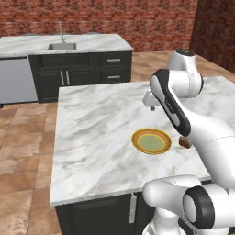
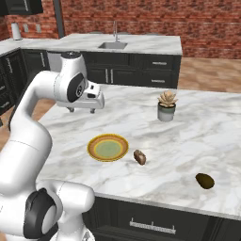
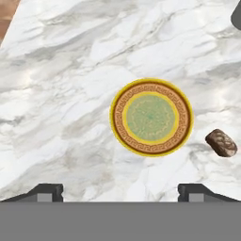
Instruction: Pick the avocado and bread from the counter and place them on the plate. Then pick the jam from the cabinet and place it next to the plate. Lastly close the cabinet door.
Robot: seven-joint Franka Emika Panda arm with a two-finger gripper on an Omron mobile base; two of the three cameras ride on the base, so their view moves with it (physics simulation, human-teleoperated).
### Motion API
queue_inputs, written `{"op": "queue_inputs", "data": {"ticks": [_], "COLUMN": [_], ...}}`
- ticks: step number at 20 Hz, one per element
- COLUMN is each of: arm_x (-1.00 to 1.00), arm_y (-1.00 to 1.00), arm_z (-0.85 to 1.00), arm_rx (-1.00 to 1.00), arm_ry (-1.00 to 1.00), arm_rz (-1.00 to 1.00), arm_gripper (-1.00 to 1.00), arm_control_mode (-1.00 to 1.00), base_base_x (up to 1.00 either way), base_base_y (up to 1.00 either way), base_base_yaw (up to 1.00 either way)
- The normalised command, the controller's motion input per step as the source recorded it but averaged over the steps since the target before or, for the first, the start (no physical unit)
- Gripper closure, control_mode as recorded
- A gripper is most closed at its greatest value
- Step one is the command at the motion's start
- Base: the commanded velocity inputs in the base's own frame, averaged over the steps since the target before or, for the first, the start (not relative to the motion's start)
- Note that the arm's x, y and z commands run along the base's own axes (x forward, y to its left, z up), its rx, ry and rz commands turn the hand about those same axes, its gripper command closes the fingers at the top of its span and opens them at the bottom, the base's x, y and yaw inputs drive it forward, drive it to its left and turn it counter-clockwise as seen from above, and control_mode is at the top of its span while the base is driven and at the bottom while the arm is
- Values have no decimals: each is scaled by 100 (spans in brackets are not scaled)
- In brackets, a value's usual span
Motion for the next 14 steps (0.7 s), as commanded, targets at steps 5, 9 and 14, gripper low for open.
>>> {"op": "queue_inputs", "data": {"ticks": [5,9,14], "arm_x": [0,0,0], "arm_y": [-24,-28,-34], "arm_z": [-2,-9,-18], "arm_rx": [0,0,0], "arm_ry": [0,0,4], "arm_rz": [6,7,8], "arm_gripper": [-100,-100,-100], "arm_control_mode": [-100,-100,-100], "base_base_x": [0,0,0], "base_base_y": [0,0,0], "base_base_yaw": [0,0,0]}}
